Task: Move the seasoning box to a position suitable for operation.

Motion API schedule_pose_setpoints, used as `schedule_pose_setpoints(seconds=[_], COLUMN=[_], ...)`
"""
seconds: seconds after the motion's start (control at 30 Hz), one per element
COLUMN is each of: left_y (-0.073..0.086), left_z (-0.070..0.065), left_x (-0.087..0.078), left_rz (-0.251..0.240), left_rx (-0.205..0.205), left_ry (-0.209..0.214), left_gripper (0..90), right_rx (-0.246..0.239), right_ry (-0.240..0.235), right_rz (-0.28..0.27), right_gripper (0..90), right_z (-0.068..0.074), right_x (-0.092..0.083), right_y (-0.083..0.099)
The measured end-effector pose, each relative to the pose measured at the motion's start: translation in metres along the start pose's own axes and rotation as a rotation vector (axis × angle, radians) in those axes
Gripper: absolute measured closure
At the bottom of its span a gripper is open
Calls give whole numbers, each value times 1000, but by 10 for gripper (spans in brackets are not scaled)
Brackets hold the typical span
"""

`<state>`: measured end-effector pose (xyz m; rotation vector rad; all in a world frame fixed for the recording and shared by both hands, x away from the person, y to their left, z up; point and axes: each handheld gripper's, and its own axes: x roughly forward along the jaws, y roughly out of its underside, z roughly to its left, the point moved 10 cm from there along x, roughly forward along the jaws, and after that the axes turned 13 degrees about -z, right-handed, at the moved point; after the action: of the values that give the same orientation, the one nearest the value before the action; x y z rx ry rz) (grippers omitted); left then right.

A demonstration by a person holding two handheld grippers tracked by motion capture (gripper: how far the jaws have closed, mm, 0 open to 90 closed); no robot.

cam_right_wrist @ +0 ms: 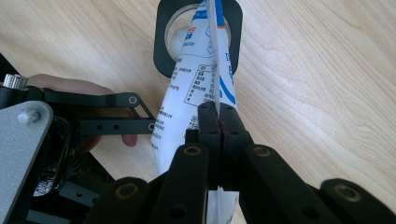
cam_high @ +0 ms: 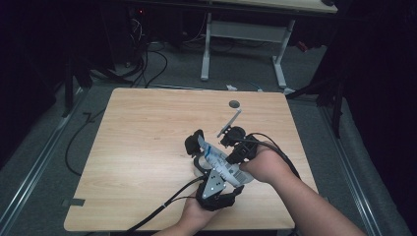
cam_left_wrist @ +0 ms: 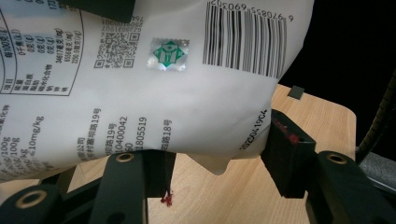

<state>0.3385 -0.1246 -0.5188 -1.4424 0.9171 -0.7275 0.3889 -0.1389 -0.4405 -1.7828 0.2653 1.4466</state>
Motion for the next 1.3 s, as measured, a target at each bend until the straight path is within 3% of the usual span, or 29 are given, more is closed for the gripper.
schedule_pose_setpoints(seconds=[1.3], left_y=[-2], left_z=[2], left_x=[0], left_rz=[-3], left_rx=[-8], left_ry=[-2], left_gripper=[486], right_rx=[-13], right_ry=[-1], right_rz=[11], right_gripper=[898], right_z=[0], right_x=[3], right_y=[-4])
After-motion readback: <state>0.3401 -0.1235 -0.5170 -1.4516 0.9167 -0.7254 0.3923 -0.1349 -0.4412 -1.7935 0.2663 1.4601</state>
